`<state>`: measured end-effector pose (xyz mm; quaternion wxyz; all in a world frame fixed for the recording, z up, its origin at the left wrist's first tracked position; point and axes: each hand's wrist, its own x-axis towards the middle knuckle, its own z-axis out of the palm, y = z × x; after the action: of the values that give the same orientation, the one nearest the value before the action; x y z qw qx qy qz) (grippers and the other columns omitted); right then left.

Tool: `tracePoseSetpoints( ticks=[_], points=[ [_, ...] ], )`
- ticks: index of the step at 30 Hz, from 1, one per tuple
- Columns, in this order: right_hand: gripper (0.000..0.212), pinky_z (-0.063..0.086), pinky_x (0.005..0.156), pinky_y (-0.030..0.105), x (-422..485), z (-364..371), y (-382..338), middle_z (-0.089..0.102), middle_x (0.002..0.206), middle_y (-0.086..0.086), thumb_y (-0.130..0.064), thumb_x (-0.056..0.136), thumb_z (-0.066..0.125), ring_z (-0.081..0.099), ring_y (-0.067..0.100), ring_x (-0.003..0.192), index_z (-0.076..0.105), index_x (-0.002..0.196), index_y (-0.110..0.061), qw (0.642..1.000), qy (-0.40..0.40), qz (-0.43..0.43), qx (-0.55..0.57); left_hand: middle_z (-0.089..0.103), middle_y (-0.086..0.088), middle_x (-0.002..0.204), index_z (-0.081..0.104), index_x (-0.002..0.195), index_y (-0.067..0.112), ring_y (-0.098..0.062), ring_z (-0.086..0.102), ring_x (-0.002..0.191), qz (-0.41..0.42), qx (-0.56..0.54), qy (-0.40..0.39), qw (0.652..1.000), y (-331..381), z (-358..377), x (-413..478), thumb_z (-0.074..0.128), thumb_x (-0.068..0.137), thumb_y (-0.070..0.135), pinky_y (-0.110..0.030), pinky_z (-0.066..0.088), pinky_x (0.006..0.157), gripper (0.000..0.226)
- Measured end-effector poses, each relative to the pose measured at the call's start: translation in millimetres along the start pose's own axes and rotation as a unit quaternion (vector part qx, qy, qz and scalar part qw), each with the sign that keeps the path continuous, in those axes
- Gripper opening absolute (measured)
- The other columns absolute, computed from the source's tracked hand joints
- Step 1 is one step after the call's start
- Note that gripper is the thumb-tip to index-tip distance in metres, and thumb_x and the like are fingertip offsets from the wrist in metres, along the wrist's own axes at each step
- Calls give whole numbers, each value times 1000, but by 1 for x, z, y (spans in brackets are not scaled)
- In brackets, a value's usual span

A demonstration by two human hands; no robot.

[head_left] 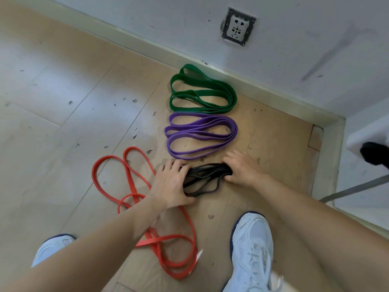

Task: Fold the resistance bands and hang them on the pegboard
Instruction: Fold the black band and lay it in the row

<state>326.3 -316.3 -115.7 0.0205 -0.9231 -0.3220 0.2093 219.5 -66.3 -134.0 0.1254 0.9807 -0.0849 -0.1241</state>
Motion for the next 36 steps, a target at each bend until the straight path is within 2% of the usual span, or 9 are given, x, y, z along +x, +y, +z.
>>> tracePoseSetpoints(
  ticks=[3,6,10,12,17,23,27,31,36],
  points=[
    [36,43,86,34,-6,8,3,52,103,-3,-41,82,73,48,20,100,61,107,-19,1000,-3,-5,12,59,2,125,58,133,21,-26,54,111,16,0,9,1000,3,10,-14,64,47,75,-41,48,90,102],
    [69,42,86,31,-15,14,11,58,113,-3,-54,73,79,49,18,100,58,129,-19,999,6,-26,20,65,3,119,59,134,18,-24,59,107,23,-24,52,998,-4,17,-21,67,51,64,-37,49,87,95],
    [92,45,90,33,-29,23,21,59,123,-2,-79,67,68,52,19,107,55,137,-20,998,19,-40,33,70,8,102,68,114,21,-20,62,93,33,-69,99,992,-10,19,-19,76,61,43,-26,46,75,58],
    [88,48,91,35,-32,27,21,60,122,-1,-77,70,68,53,20,107,56,136,-20,997,41,-42,45,71,7,99,70,110,23,-20,63,93,11,-113,87,990,-13,18,-13,78,64,37,-29,50,77,48],
    [46,48,84,36,-17,27,15,59,103,0,-53,85,71,54,21,96,64,112,-17,994,85,-26,68,73,5,108,72,118,22,-20,63,99,-7,-201,85,976,-29,12,4,63,73,41,-35,51,91,50],
    [36,42,75,32,-2,19,18,60,95,5,-41,84,78,57,25,88,63,101,-14,992,118,-28,21,70,6,114,69,124,21,-17,61,107,4,-201,92,975,-38,1,28,76,78,30,-29,48,95,48],
    [44,50,80,39,14,3,20,63,103,8,-39,78,83,60,29,97,64,108,-12,991,131,5,5,67,7,125,65,131,24,-16,56,118,-23,-192,96,976,-35,-3,34,77,80,35,-28,43,95,53],
    [65,41,101,40,18,0,14,54,128,2,-51,81,77,50,25,121,55,133,-19,996,79,49,-18,56,5,130,59,136,32,-23,43,120,-24,-112,107,988,-30,-5,29,79,75,48,-37,46,91,66],
    [94,32,110,42,3,5,15,45,145,3,-55,75,81,39,26,133,39,150,-19,994,73,78,-9,42,0,132,51,143,31,-22,41,120,-51,-153,83,984,-30,-2,17,86,71,46,-36,48,93,81]
  ],
)
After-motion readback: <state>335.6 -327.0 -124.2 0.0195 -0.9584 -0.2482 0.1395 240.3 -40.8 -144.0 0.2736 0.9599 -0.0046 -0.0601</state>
